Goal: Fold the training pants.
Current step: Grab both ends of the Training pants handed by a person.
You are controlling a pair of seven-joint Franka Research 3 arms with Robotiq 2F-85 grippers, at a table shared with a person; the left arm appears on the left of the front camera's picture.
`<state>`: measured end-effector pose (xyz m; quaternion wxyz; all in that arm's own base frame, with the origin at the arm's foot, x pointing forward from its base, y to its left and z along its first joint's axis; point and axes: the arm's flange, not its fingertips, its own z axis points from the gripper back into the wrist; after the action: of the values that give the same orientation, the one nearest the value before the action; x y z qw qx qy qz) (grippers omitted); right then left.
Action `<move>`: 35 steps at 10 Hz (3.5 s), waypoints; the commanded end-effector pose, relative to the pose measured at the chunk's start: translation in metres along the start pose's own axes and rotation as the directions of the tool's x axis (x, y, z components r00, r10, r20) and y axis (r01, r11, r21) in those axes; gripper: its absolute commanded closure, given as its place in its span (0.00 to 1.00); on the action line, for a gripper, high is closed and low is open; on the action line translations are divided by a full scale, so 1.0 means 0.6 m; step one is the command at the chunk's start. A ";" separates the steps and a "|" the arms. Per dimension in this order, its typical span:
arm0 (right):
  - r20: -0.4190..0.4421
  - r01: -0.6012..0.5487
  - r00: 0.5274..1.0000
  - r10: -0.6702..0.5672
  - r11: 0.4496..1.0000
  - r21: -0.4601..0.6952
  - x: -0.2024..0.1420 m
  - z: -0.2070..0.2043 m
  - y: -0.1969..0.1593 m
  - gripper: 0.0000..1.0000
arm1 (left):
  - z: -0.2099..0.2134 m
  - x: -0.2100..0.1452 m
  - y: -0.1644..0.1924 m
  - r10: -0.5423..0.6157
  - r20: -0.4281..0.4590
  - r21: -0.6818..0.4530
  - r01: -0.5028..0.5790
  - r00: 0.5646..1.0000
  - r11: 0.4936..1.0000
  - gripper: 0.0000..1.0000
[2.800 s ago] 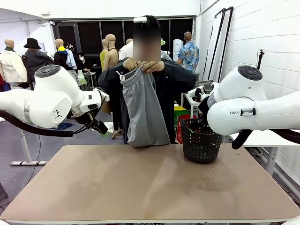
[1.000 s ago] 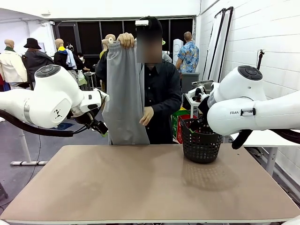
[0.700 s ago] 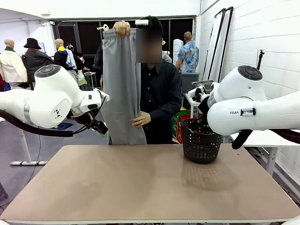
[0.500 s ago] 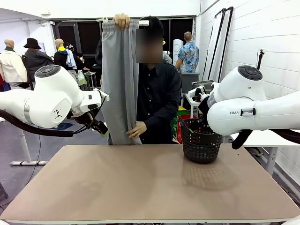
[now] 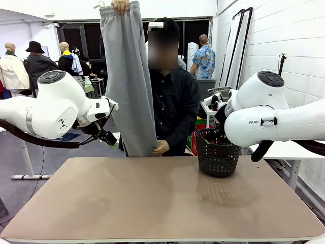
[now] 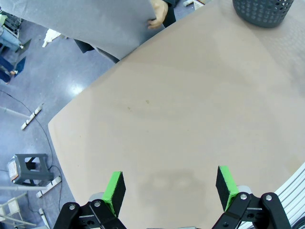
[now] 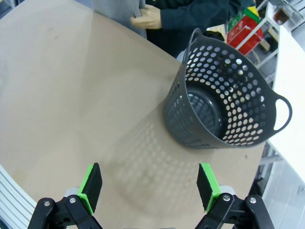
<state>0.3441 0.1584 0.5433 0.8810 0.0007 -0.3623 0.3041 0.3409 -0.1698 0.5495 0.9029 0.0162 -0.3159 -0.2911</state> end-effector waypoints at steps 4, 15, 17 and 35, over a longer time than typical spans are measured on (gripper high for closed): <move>0.005 -0.002 1.000 0.002 1.000 -0.005 -0.001 -0.001 0.000 0.00 | 0.000 0.000 0.001 -0.006 0.001 -0.003 0.006 1.000 1.000 0.00; 0.005 -0.002 1.000 0.002 1.000 -0.005 -0.001 -0.001 0.000 0.00 | 0.000 0.000 0.001 -0.006 0.001 -0.003 0.006 1.000 1.000 0.00; 0.005 -0.002 1.000 0.002 1.000 -0.005 -0.001 -0.001 0.000 0.00 | 0.000 0.000 0.001 -0.006 0.001 -0.003 0.006 1.000 1.000 0.00; 0.005 -0.002 1.000 0.002 1.000 -0.005 -0.001 -0.001 0.000 0.00 | 0.000 0.000 0.001 -0.006 0.001 -0.003 0.006 1.000 1.000 0.00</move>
<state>0.3441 0.1584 0.5433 0.8810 0.0007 -0.3623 0.3041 0.3409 -0.1698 0.5495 0.9029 0.0162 -0.3159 -0.2911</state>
